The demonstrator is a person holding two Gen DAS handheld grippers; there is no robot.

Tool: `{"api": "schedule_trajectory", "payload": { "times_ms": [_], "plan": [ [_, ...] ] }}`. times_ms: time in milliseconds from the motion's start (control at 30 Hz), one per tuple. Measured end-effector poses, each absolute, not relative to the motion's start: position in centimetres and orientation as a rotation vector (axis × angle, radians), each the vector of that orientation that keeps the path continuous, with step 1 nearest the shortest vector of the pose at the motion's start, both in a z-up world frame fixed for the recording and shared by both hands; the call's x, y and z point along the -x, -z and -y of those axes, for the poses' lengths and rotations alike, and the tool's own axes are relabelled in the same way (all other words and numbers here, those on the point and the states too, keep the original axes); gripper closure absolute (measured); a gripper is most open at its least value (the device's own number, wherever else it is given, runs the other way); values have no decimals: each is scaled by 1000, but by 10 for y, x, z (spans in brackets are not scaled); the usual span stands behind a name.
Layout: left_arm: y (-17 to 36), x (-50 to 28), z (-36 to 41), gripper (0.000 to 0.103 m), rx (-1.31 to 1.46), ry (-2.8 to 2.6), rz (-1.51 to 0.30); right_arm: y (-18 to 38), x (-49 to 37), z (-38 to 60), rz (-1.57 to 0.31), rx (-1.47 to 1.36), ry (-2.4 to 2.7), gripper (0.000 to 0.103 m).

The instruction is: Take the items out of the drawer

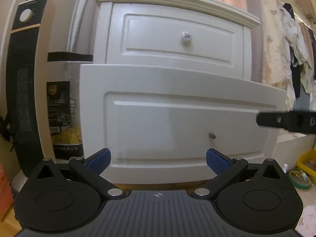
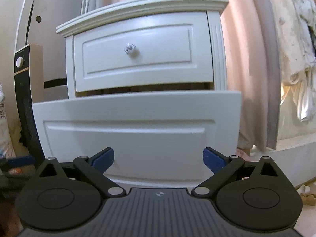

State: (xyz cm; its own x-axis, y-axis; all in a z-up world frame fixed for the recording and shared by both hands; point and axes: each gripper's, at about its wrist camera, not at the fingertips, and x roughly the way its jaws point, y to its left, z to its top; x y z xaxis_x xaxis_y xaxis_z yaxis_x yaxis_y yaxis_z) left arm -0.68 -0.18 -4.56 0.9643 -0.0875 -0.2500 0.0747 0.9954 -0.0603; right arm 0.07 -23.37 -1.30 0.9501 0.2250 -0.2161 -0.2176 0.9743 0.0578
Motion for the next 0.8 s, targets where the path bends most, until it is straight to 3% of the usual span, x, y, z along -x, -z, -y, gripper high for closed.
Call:
{"api": "schedule_trajectory", "payload": {
  "times_ms": [800],
  "plan": [
    [34,-2,33,0,-7,104,-198,39,-23,249,-309,-74,-112,0]
  ]
}}
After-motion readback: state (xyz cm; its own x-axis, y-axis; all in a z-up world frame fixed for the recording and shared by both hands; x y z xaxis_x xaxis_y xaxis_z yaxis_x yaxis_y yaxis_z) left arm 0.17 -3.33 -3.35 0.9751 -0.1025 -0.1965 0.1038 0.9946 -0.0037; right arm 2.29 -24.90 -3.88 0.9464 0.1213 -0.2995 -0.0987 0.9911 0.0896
